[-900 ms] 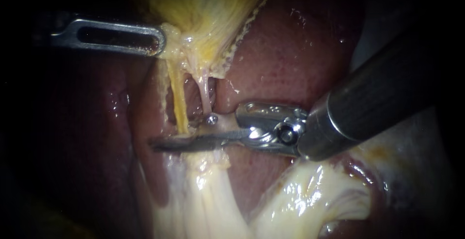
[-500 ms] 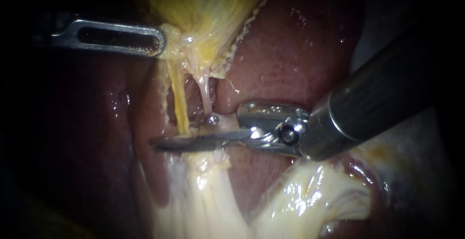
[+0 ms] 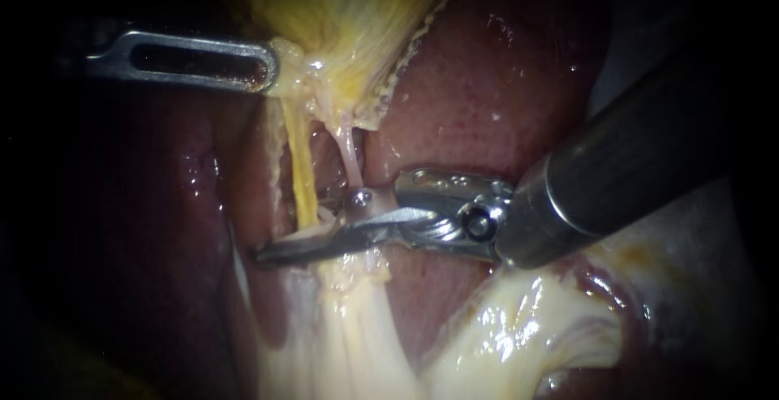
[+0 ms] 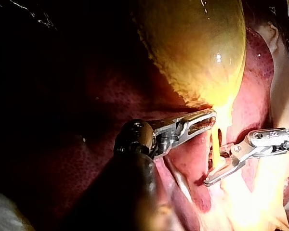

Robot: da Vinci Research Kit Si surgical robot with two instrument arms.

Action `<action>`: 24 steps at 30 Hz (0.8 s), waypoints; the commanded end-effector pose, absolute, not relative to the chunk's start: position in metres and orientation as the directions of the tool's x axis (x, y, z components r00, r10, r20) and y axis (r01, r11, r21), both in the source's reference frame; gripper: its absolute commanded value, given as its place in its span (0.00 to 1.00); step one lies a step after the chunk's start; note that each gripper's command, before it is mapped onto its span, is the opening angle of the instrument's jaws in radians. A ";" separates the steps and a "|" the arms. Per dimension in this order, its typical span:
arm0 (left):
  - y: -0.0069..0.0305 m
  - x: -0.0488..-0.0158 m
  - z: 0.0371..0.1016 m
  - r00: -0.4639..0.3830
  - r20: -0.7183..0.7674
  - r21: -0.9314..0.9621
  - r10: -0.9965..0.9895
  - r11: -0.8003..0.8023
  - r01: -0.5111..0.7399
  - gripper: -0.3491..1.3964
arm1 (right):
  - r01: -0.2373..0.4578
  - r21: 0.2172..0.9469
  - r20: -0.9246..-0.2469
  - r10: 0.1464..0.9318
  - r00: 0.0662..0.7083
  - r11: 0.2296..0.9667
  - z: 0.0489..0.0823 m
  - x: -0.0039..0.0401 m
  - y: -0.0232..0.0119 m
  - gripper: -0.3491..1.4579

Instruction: Clipping second clip left tube

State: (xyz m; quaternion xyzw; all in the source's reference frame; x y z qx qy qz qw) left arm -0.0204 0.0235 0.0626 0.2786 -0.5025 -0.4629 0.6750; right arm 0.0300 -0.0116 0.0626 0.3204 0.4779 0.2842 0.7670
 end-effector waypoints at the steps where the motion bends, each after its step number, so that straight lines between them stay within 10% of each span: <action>1: 0.0235 -0.0204 0.0626 0.067 0.421 0.841 -0.905 0.417 0.345 0.00 | -0.125 0.761 -0.555 0.739 0.383 0.636 0.0622 0.0296 -0.0114 0.47; 16: 0.0233 -0.0203 0.0626 0.068 0.421 0.841 -0.904 0.418 0.343 0.00 | -0.056 0.765 -0.573 0.717 0.397 0.642 0.0598 0.0257 -0.0103 0.47; 24: 0.0232 -0.0203 0.0627 0.068 0.422 0.841 -0.904 0.418 0.343 0.00 | 0.131 0.786 -0.608 0.716 0.343 0.604 0.0593 0.0265 -0.0108 0.46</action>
